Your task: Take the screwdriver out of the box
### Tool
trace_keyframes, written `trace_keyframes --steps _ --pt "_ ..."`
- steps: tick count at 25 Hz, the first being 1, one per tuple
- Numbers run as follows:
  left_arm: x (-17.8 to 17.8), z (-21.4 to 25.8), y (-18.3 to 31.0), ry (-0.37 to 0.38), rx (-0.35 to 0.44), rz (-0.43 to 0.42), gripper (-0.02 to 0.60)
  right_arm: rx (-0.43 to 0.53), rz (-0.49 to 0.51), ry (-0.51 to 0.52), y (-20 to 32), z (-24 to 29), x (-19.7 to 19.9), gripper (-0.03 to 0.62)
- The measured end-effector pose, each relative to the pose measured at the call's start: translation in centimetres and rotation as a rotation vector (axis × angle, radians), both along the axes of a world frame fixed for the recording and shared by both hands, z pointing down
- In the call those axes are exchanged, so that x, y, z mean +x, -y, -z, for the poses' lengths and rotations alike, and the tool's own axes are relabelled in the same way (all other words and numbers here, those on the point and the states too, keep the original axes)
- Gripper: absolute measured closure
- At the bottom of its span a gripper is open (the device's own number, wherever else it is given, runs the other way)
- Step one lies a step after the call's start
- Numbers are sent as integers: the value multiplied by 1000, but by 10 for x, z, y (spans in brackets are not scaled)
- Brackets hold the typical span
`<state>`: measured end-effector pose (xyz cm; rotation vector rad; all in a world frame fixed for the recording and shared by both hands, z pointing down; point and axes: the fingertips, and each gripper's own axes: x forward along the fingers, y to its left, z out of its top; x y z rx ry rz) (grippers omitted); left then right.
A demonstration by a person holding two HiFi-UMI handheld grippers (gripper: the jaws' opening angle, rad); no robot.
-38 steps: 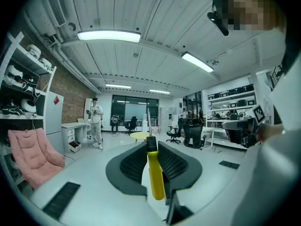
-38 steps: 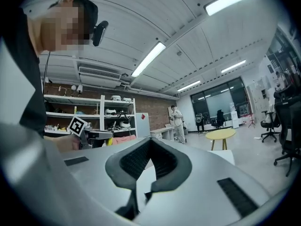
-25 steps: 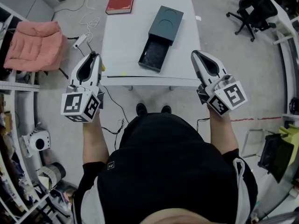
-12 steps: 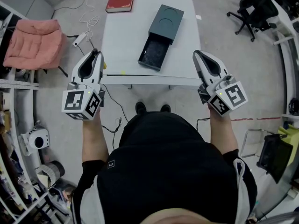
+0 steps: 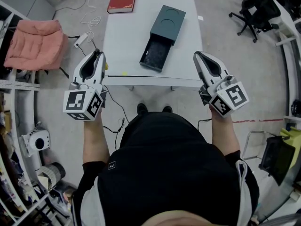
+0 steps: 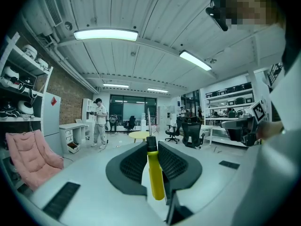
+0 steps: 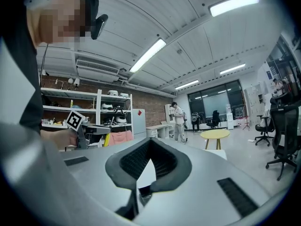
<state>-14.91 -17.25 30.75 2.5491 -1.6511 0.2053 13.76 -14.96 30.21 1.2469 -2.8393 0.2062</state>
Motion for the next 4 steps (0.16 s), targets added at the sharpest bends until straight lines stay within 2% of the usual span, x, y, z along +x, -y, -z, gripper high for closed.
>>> trace_keyframes --steps 4 --pt "-1 1 0 -2 -1 -4 499 -1 3 -1 -1 1 -2 566"
